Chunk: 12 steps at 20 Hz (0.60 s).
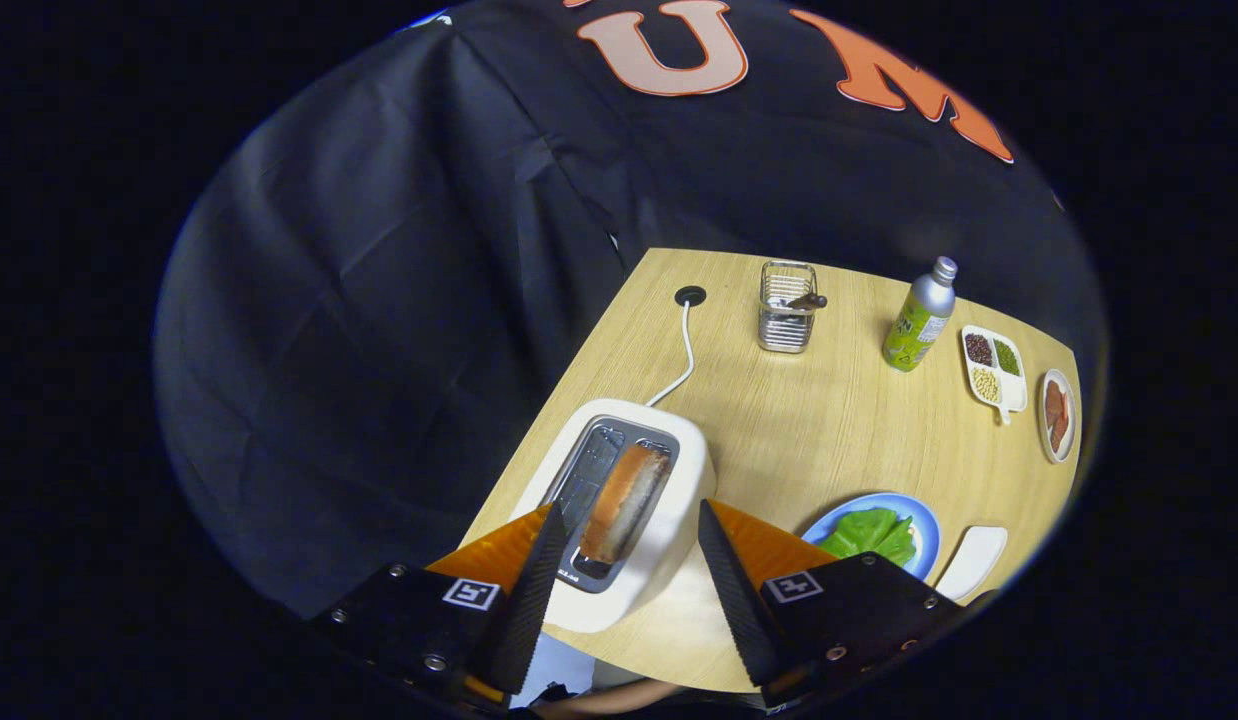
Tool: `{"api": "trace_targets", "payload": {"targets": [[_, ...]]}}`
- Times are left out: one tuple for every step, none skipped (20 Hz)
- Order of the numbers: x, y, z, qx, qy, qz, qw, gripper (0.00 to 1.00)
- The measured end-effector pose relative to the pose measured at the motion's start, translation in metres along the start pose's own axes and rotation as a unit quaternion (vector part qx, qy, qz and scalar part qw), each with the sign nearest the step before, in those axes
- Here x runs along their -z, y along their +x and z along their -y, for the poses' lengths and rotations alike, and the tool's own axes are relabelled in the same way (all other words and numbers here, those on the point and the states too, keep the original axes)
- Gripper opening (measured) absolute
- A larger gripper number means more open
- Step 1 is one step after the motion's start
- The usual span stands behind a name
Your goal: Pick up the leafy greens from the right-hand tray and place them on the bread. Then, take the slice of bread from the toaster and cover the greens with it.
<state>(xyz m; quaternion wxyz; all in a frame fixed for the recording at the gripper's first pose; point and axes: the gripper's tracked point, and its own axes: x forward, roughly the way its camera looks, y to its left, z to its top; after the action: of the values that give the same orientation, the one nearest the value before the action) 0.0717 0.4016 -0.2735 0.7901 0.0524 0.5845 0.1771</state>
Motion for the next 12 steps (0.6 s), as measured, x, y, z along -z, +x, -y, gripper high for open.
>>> {"api": "trace_targets", "payload": {"targets": [[-0.003,0.006,0.0,0.005,0.005,-0.002,1.0,0.79],[-0.005,0.01,0.0,0.012,0.007,-0.005,1.0,0.76],[-0.004,0.016,0.001,0.017,0.01,-0.01,1.0,0.73],[-0.004,0.021,0.001,0.019,0.017,-0.016,1.0,0.71],[-0.003,0.025,0.001,0.023,0.023,-0.021,0.999,0.68],[-0.002,0.029,0.001,0.024,0.027,-0.028,0.999,0.65],[0.0,0.033,0.001,0.026,0.028,-0.034,0.999,0.62],[0.002,0.036,0.002,0.031,0.029,-0.041,0.998,0.59],[0.005,0.039,0.002,0.035,0.031,-0.045,0.998,0.54],[0.008,0.041,0.003,0.037,0.032,-0.053,0.997,0.49],[0.009,0.044,0.004,0.041,0.035,-0.054,0.997,0.42],[0.011,0.047,0.006,0.045,0.034,-0.059,0.997,0.38]]}}
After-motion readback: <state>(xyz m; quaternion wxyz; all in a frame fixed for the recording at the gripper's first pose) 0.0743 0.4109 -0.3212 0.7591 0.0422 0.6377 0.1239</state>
